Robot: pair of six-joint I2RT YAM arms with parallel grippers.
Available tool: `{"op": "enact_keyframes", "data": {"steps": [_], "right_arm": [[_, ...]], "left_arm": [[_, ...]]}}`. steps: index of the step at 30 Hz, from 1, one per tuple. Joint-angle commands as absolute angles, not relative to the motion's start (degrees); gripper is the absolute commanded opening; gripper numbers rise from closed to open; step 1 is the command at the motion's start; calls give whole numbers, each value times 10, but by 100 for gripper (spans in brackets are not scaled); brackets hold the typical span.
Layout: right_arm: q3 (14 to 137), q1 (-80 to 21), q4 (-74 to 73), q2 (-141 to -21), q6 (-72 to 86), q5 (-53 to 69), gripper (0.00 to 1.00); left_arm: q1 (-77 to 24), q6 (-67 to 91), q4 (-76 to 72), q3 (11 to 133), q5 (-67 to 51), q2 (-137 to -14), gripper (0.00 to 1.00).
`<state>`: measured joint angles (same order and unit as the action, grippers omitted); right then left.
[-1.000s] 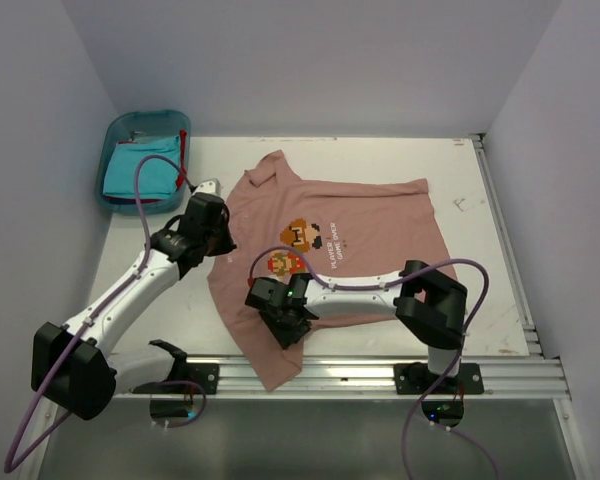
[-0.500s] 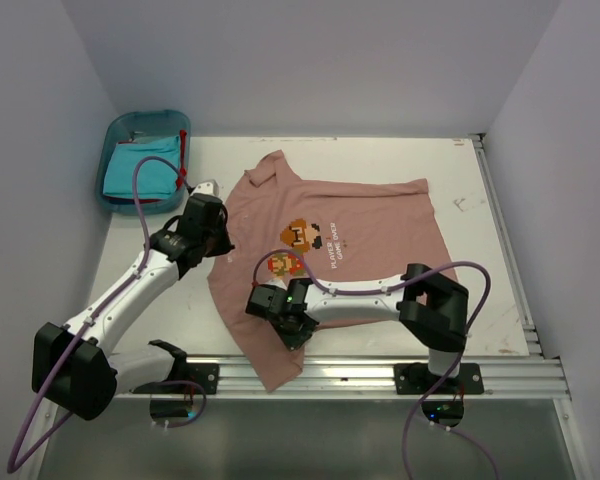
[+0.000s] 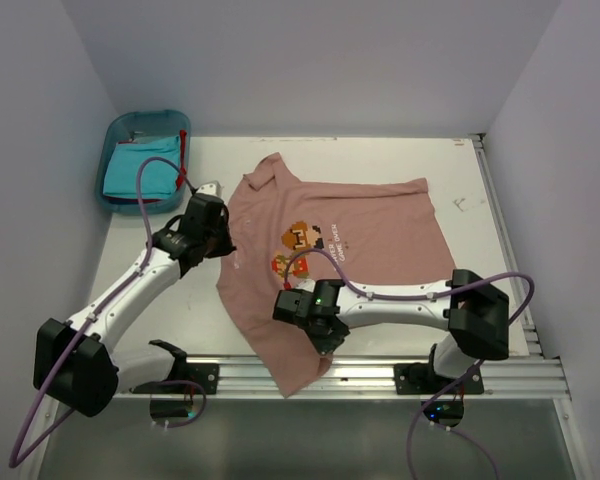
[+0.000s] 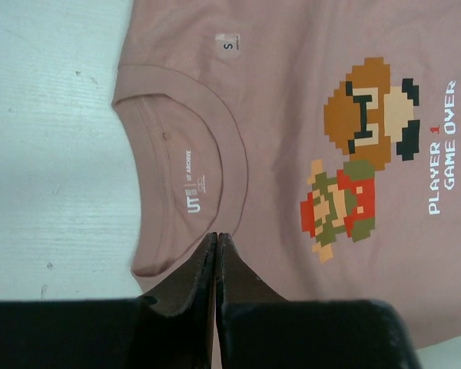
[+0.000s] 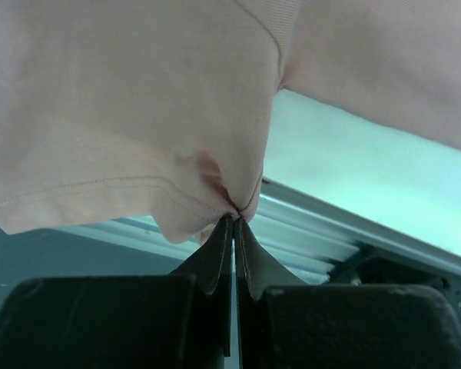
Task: Fold and stack the t-shirts
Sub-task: Flatten out the tshirt
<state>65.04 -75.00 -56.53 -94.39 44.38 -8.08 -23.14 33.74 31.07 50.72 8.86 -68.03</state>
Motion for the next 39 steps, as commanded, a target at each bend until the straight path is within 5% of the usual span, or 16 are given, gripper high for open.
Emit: {"op": "enact_keyframes", "data": {"steps": [1, 4, 7, 9, 14, 18, 22, 28, 39], "right_arm": [[635, -755, -624, -908, 476, -73, 0], [622, -757, -639, -895, 482, -67, 44], [627, -757, -636, -878, 482, -79, 72], [648, -757, -637, -875, 483, -95, 78], [715, -747, -652, -899, 486, -193, 77], [741, -714, -663, -903, 503, -251, 54], [716, -644, -663, -838, 540, -301, 43], [671, -527, -621, -719, 500, -345, 43], [677, -429, -620, -723, 449, -379, 54]], "left_arm": [[-227, 324, 313, 513, 62, -692, 4], [-226, 312, 329, 514, 28, -695, 4], [-228, 301, 330, 507, -48, -688, 3], [-243, 299, 311, 498, -115, -673, 2], [-378, 354, 242, 465, -170, -652, 0], [-424, 411, 207, 414, -185, -681, 0], [-471, 447, 164, 350, -168, -720, 0], [-499, 454, 157, 339, -128, -780, 0], [-514, 466, 367, 398, -22, -837, 0]]}}
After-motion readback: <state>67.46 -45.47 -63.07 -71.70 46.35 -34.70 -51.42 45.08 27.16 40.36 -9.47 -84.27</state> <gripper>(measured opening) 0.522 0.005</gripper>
